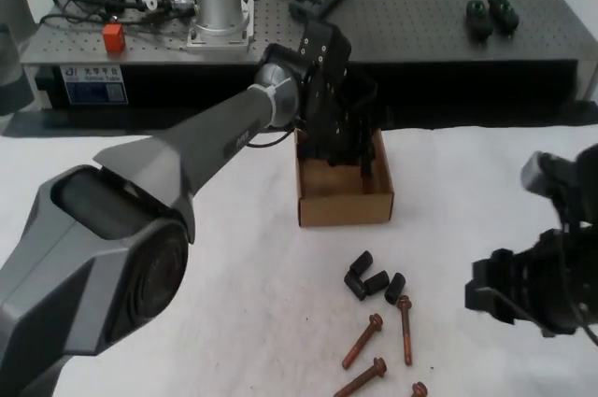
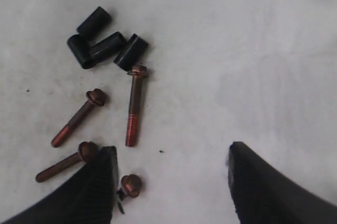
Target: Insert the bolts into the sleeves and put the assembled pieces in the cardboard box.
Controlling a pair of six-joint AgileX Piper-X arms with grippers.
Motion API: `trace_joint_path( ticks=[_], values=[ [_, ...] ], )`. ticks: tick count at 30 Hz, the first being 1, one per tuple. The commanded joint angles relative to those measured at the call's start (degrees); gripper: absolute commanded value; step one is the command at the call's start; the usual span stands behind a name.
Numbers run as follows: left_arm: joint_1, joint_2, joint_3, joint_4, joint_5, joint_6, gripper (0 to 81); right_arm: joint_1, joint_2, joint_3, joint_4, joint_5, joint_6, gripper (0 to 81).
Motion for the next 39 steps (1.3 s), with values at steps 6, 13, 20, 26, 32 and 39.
trace_joint_path(
  ticks=[6,13,20,26,32,39],
  values=[
    [0.0,-2.6,-1.1,0.1,4.8,-3.4,27.2,4.8,13.4,-7.6,-1.6,1.6,-0.4,41.4],
    [0.1,-13.0,-1.0,6.8,-5.5,9.5,26.1,9.3,25.5,-13.5,0.0,3.3,-0.7,41.7],
    [0.1,-22.0,4.2,16.2,-16.6,20.6,23.9,11.4,29.9,-13.4,0.2,4.0,-0.9,26.7],
    [-0.9,-27.5,16.9,15.6,-16.7,22.9,23.9,10.1,29.7,-13.4,-2.4,4.4,-4.5,1.4],
    [-6.5,-26.7,21.8,14.1,-10.8,31.2,28.4,2.3,21.9,-11.6,1.3,4.4,-5.8,1.4],
    [-14.2,-21.1,19.9,13.5,-10.3,38.3,30.9,-10.5,4.4,-4.5,7.5,0.7,-7.0,1.4]
  ],
)
